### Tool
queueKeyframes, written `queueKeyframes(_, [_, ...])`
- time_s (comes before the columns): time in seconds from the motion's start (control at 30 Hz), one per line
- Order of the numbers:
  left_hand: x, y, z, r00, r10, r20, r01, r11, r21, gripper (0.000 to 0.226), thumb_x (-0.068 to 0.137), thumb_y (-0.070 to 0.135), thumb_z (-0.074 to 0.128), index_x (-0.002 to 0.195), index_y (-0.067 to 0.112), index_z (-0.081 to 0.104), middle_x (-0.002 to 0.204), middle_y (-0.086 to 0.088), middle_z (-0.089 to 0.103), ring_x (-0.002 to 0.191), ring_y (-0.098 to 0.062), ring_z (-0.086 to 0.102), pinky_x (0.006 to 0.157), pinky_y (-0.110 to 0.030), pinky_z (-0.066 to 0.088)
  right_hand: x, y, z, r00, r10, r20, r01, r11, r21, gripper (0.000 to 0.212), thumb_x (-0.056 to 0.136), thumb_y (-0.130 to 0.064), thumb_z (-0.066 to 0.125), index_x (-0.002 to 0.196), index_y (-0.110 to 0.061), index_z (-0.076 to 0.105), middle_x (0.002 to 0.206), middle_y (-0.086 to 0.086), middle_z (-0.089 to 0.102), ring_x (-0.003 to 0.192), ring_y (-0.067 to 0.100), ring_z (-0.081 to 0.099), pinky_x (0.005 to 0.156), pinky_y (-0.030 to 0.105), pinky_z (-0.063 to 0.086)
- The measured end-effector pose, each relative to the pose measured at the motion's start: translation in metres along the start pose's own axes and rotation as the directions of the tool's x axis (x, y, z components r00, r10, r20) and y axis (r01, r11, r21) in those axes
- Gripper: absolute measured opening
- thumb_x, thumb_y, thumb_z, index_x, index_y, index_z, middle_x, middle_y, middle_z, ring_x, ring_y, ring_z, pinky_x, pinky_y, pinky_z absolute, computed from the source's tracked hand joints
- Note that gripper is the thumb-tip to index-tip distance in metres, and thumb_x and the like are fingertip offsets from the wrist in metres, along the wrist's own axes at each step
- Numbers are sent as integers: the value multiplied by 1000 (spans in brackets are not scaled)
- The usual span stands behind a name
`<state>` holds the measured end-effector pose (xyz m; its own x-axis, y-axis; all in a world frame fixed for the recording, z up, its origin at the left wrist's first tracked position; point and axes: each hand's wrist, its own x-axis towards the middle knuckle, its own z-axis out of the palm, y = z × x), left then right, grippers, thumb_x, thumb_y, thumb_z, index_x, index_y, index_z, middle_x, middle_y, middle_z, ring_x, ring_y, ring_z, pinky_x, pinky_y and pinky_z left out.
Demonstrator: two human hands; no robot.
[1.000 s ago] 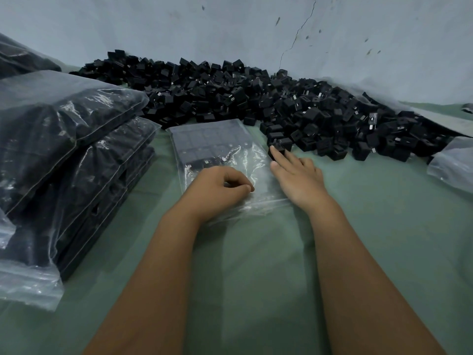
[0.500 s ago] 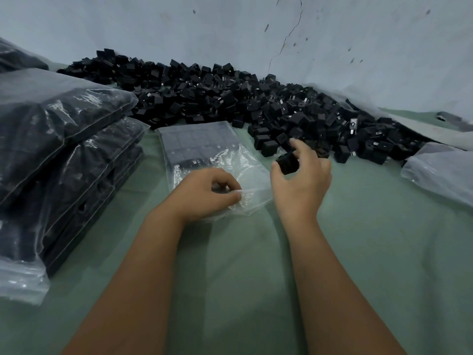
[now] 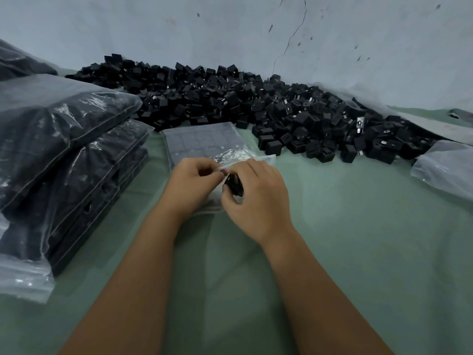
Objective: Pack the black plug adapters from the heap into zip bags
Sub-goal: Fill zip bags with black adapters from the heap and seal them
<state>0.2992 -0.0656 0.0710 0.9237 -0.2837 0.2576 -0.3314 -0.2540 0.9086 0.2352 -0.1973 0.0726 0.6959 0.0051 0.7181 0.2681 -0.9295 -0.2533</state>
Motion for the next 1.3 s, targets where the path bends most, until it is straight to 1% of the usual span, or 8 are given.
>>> queueKeyframes(0.23, [-3,7,-2,998,54,-39,-61,975,-214,10,86,4,67,84,8,76,82,-13,73,80,-17,65,80,-34,51,0,-2,-1,981,-37,191,67,985,-156,30,70,4,64,96,-10,67,91,4,61,82,23,55,64,27,37])
queueKeyframes(0.47, [-6,13,-6,994,93,57,-68,937,-343,8,80,17,74,85,12,78,89,-6,75,90,-15,69,80,-19,50,-1,-4,-4,962,79,262,-18,974,-228,22,86,-15,53,105,-13,63,95,5,60,85,22,56,65,25,29])
queueKeyframes(0.57, [-2,10,-13,990,60,-129,-95,955,-280,35,86,38,55,89,10,76,80,6,72,80,-4,64,74,-14,45,0,-6,-4,963,97,253,-39,974,-224,18,83,-14,54,97,-11,64,91,7,64,84,26,58,67,27,29])
queueKeyframes(0.7, [2,6,-17,912,-66,-404,-81,938,-336,39,100,25,39,85,13,72,74,4,68,69,1,60,65,-8,43,-1,-6,-4,954,115,277,-51,972,-228,9,77,-9,54,80,-13,61,82,4,64,77,26,56,64,27,28])
queueKeyframes(0.9, [5,4,-16,880,-142,-454,-35,932,-360,37,100,25,39,84,15,70,77,4,67,64,7,56,60,-2,40,0,-3,-5,929,188,318,-100,957,-273,32,75,-7,49,56,-20,26,62,-4,37,66,21,40,66,28,30])
queueKeyframes(1.0, [7,2,-15,882,-164,-443,0,938,-347,36,99,27,40,82,20,71,77,5,67,68,6,57,67,-13,40,0,-4,-5,944,187,273,-113,958,-265,13,75,-5,51,79,-17,55,79,1,57,81,26,54,74,31,35])
queueKeyframes(1.1, [8,2,-13,881,-184,-437,27,939,-342,34,97,29,42,84,19,72,79,5,67,68,7,56,71,-21,37,-3,-8,-4,952,176,252,-109,960,-258,44,78,-6,52,120,-19,53,96,6,60,87,26,54,78,32,39])
queueKeyframes(1.3, [9,1,-11,885,-178,-431,20,938,-346,30,95,25,46,84,20,73,75,10,68,69,10,56,65,-11,41,-1,-10,-1,918,169,358,-66,957,-282,21,85,-23,47,97,-22,64,90,2,62,86,25,56,75,33,35])
